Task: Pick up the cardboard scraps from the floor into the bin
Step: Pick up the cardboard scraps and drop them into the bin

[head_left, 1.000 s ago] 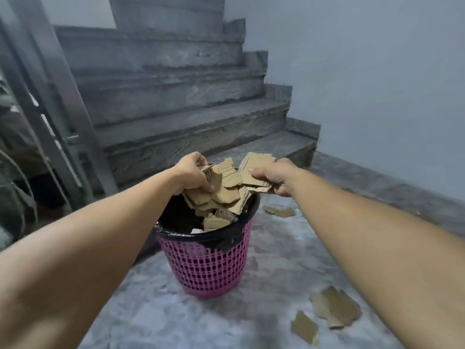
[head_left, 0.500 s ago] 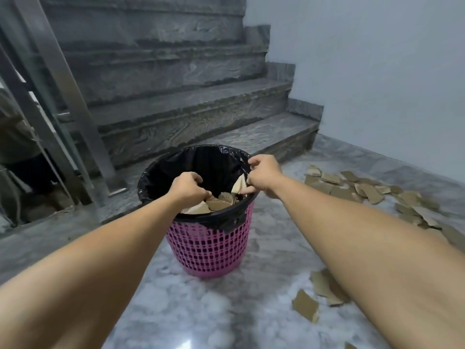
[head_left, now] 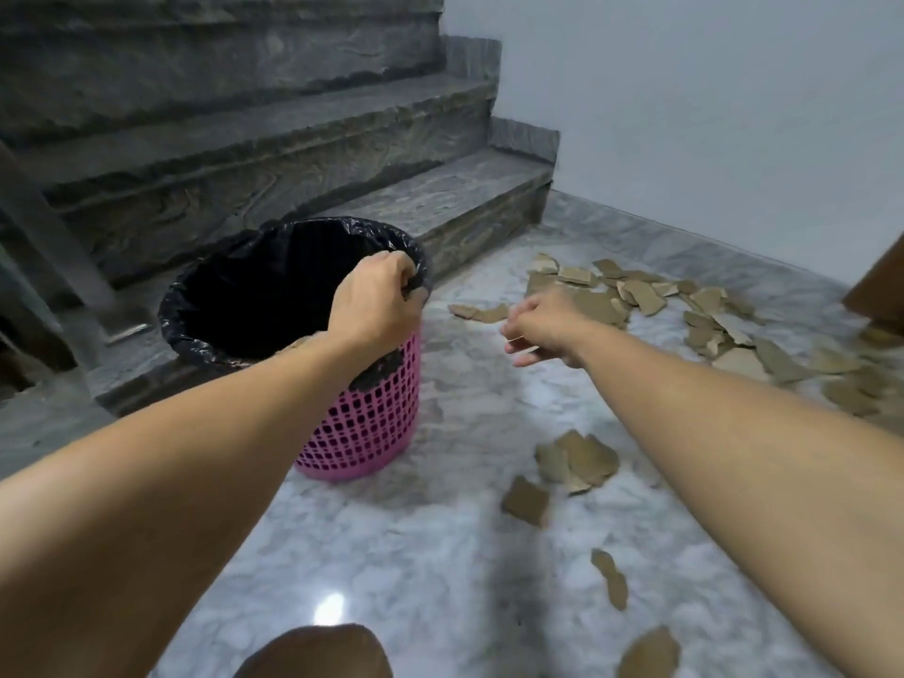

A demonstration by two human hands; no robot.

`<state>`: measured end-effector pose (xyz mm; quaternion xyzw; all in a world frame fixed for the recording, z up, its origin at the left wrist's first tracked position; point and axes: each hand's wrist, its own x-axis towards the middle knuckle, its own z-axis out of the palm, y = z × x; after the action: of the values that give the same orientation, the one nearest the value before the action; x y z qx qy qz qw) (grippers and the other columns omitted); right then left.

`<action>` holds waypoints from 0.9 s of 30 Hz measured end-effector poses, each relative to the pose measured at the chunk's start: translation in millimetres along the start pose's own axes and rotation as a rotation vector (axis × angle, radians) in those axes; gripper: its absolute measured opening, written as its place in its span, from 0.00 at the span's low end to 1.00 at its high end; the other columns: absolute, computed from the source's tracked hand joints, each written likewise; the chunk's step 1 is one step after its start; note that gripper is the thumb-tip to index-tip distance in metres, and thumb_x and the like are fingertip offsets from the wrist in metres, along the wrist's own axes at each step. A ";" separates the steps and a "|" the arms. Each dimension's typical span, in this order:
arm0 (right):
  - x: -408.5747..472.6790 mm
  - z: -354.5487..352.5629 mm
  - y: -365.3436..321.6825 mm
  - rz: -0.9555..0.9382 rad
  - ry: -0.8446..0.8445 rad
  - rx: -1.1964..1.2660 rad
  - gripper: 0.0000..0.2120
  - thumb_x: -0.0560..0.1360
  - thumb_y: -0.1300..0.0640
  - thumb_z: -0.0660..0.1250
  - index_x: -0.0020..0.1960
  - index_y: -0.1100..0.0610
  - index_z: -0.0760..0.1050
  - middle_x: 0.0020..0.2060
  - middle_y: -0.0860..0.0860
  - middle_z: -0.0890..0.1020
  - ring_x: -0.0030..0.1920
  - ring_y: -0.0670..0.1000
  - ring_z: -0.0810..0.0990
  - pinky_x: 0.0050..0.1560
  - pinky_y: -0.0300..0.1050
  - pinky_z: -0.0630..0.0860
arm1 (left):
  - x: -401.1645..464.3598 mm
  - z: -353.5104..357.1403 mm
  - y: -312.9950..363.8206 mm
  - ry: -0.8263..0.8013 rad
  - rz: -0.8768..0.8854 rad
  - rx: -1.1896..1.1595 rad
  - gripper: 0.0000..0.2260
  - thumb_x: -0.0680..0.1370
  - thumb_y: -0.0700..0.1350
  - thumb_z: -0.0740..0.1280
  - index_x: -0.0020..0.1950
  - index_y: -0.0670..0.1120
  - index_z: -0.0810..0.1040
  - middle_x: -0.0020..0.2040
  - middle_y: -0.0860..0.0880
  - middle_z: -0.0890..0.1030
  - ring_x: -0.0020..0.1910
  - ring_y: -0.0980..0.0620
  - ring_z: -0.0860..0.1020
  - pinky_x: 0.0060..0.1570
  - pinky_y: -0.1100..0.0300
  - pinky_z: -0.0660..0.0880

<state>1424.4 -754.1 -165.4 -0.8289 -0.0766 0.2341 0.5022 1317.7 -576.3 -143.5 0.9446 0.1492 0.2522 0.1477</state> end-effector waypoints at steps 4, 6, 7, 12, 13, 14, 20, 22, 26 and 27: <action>-21.4 -44.4 69.7 0.171 -0.065 -0.275 0.10 0.73 0.64 0.73 0.52 0.64 0.77 0.46 0.59 0.81 0.44 0.56 0.83 0.49 0.57 0.82 | -12.2 45.8 50.9 -0.130 0.301 -0.029 0.09 0.75 0.48 0.67 0.52 0.44 0.76 0.48 0.47 0.79 0.48 0.44 0.77 0.46 0.52 0.75; -35.0 -58.4 109.2 0.243 -0.109 -0.444 0.15 0.70 0.64 0.75 0.55 0.67 0.78 0.43 0.60 0.80 0.44 0.57 0.82 0.48 0.57 0.82 | -24.1 74.7 69.4 -0.326 0.337 -0.024 0.11 0.76 0.49 0.67 0.55 0.45 0.76 0.51 0.47 0.80 0.49 0.45 0.78 0.45 0.53 0.76; -44.4 -64.1 131.6 0.270 -0.147 -0.512 0.18 0.68 0.64 0.76 0.56 0.66 0.78 0.44 0.60 0.80 0.44 0.58 0.82 0.46 0.56 0.83 | -32.3 92.8 77.7 -0.449 0.351 0.002 0.13 0.76 0.50 0.68 0.58 0.46 0.76 0.53 0.48 0.80 0.50 0.45 0.78 0.45 0.55 0.75; -84.7 -65.3 227.1 0.217 -0.385 -0.905 0.41 0.63 0.54 0.81 0.71 0.51 0.67 0.64 0.54 0.73 0.56 0.56 0.77 0.48 0.48 0.76 | -76.9 172.8 90.1 -0.921 0.425 0.211 0.24 0.74 0.49 0.72 0.68 0.49 0.71 0.62 0.46 0.76 0.59 0.45 0.76 0.54 0.56 0.74; -90.3 -62.5 245.1 0.177 -0.407 -0.965 0.45 0.62 0.53 0.82 0.73 0.49 0.64 0.67 0.54 0.70 0.61 0.57 0.75 0.54 0.49 0.75 | -86.0 187.2 88.1 -0.975 0.439 0.238 0.25 0.73 0.47 0.72 0.69 0.48 0.70 0.64 0.46 0.75 0.60 0.45 0.76 0.56 0.56 0.73; -96.7 -59.5 263.5 0.141 -0.424 -1.002 0.48 0.61 0.53 0.82 0.75 0.47 0.60 0.69 0.54 0.67 0.64 0.58 0.73 0.57 0.50 0.74 | -95.8 202.7 86.9 -1.018 0.463 0.266 0.26 0.73 0.46 0.72 0.70 0.47 0.70 0.65 0.44 0.73 0.61 0.44 0.75 0.57 0.57 0.72; -113.7 -47.1 314.8 -0.076 -0.506 -1.258 0.67 0.58 0.54 0.84 0.77 0.39 0.37 0.77 0.47 0.32 0.78 0.57 0.47 0.66 0.57 0.67 | -133.5 267.7 71.0 -1.047 0.557 0.398 0.39 0.71 0.48 0.73 0.76 0.56 0.55 0.76 0.42 0.49 0.70 0.39 0.62 0.60 0.46 0.73; -111.1 -45.6 321.6 -0.097 -0.534 -1.288 0.67 0.59 0.52 0.83 0.77 0.38 0.35 0.76 0.45 0.30 0.78 0.56 0.40 0.71 0.59 0.61 | -140.3 276.4 68.9 -1.005 0.570 0.438 0.47 0.70 0.50 0.74 0.77 0.60 0.44 0.77 0.43 0.37 0.74 0.37 0.54 0.62 0.41 0.71; -109.8 -43.6 324.5 -0.185 -0.569 -1.337 0.59 0.61 0.49 0.81 0.78 0.46 0.45 0.78 0.47 0.44 0.77 0.58 0.49 0.68 0.58 0.68 | -131.4 283.8 70.8 -1.039 0.545 0.489 0.59 0.65 0.50 0.79 0.77 0.59 0.35 0.73 0.41 0.24 0.76 0.34 0.43 0.68 0.36 0.63; -111.4 -43.8 325.0 -0.232 -0.546 -1.340 0.53 0.61 0.49 0.81 0.77 0.49 0.52 0.77 0.49 0.52 0.74 0.59 0.56 0.62 0.56 0.72 | -127.9 284.0 71.4 -1.051 0.532 0.493 0.61 0.64 0.52 0.80 0.77 0.58 0.33 0.72 0.41 0.24 0.76 0.34 0.42 0.68 0.36 0.63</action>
<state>1311.8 -986.5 -396.1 -0.8568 -0.4131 0.2807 -0.1281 1374.4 -744.8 -409.0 0.9533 -0.1290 -0.2585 -0.0882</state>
